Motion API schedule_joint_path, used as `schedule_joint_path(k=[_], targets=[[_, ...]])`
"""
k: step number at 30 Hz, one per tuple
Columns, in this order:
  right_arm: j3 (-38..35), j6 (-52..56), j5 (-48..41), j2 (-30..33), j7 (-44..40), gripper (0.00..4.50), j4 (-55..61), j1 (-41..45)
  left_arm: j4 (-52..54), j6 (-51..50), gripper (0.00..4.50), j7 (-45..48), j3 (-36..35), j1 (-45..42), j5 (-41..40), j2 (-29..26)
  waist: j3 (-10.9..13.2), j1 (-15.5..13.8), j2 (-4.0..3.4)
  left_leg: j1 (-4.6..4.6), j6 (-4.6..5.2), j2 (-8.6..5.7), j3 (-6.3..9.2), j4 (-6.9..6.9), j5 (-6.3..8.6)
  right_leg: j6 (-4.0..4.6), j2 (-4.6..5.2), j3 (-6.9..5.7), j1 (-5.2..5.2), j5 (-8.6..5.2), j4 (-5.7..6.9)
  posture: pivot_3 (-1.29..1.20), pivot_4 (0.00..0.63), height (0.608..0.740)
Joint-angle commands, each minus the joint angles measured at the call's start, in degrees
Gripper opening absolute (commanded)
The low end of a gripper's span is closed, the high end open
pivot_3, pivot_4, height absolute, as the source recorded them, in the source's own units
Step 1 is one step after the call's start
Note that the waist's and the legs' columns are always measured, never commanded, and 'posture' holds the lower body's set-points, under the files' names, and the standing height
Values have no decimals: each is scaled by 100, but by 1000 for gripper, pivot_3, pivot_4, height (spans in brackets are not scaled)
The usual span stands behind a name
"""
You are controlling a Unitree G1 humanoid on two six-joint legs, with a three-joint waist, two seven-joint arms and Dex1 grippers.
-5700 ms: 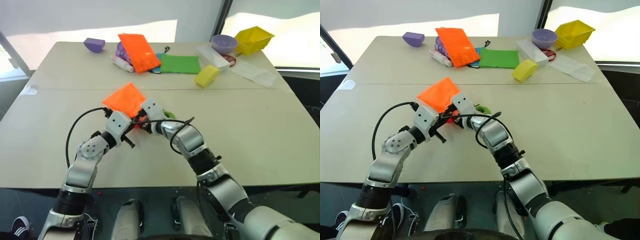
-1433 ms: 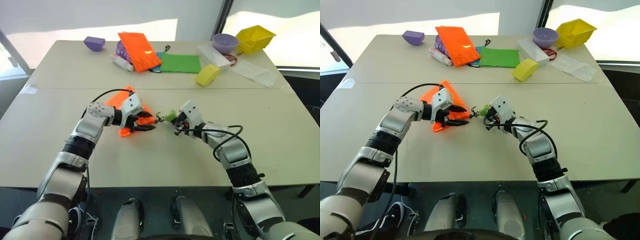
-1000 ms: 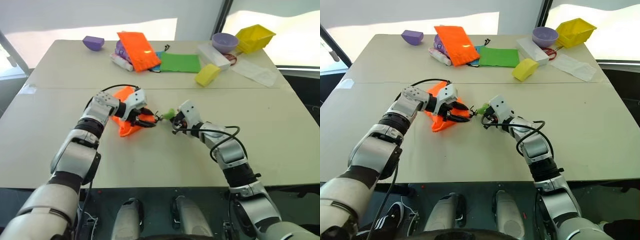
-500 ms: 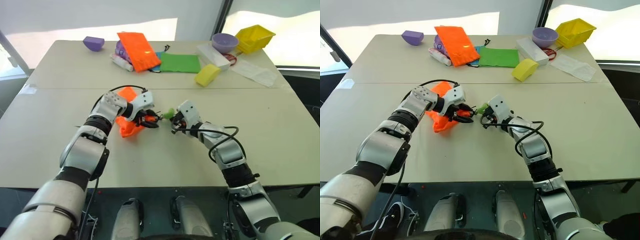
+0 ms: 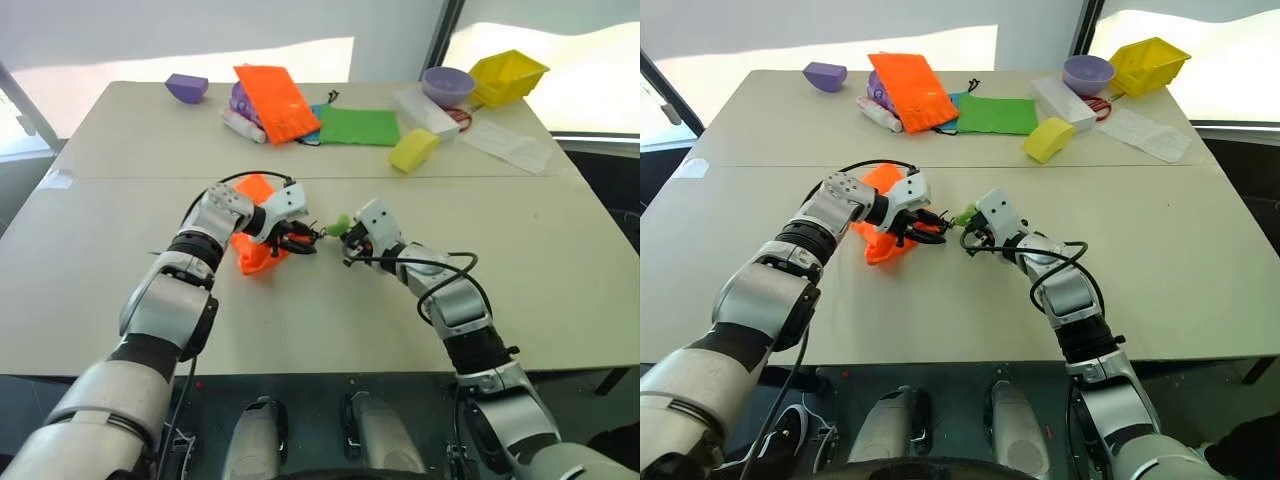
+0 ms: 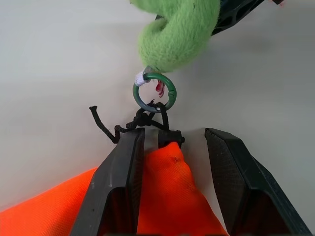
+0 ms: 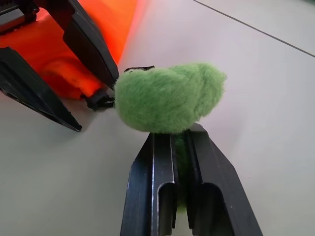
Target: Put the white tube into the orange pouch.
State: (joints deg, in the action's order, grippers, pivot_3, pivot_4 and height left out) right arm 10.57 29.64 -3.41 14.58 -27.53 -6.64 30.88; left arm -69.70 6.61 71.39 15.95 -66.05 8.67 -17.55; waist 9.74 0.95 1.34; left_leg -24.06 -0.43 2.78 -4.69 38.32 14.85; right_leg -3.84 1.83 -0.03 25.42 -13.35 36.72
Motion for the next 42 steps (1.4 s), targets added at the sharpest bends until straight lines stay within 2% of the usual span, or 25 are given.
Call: schedule_joint_path(k=[1,2,3,11,13,15,27,38,42], targets=[[-74,-117,19,13,1,0,97,147,-43,-3,2090,12,-17,41,107,-43,0,-1,0,2,0,0,0,1,0,0,0,0,0,0,4,0,150,740],[-74,-115,15,15,-4,0,96,145,-24,94,2090,-92,-26,55,117,-38,0,-1,0,3,0,0,0,2,0,0,0,0,0,0,10,0,150,740],[-74,-114,10,16,-11,0,96,140,-14,86,1554,-52,-33,65,104,-24,0,-1,0,6,0,0,0,3,0,1,0,1,0,-1,15,0,150,740],[-70,-88,8,15,-14,0,104,135,9,8,1554,112,-89,114,112,-49,0,2,0,14,0,-1,4,7,0,2,-3,5,0,-1,32,0,150,740],[-67,-92,7,5,-12,0,90,147,21,17,1008,99,-124,125,98,-51,0,4,0,14,0,-1,4,7,0,2,-4,5,0,-1,32,0,150,740],[-65,-91,5,3,-17,0,88,151,39,-27,262,137,-153,131,68,-34,0,3,0,14,0,-1,4,7,0,2,-4,5,0,-1,31,0,150,740],[-122,-167,20,-22,59,0,-3,214,44,5,262,161,-166,162,98,-82,0,10,0,15,0,-1,4,8,0,2,-4,6,0,-1,33,0,150,740],[-813,-298,-34,29,681,0,-551,579,271,-55,262,371,-196,280,41,-216,0,13,0,17,0,0,1,8,0,2,-4,9,0,-1,35,0,150,740],[-1197,-448,1,98,1146,0,-897,789,487,-59,262,682,-261,444,-34,-543,0,31,0,17,0,0,0,8,0,2,-5,12,2,-1,37,0,150,740]])
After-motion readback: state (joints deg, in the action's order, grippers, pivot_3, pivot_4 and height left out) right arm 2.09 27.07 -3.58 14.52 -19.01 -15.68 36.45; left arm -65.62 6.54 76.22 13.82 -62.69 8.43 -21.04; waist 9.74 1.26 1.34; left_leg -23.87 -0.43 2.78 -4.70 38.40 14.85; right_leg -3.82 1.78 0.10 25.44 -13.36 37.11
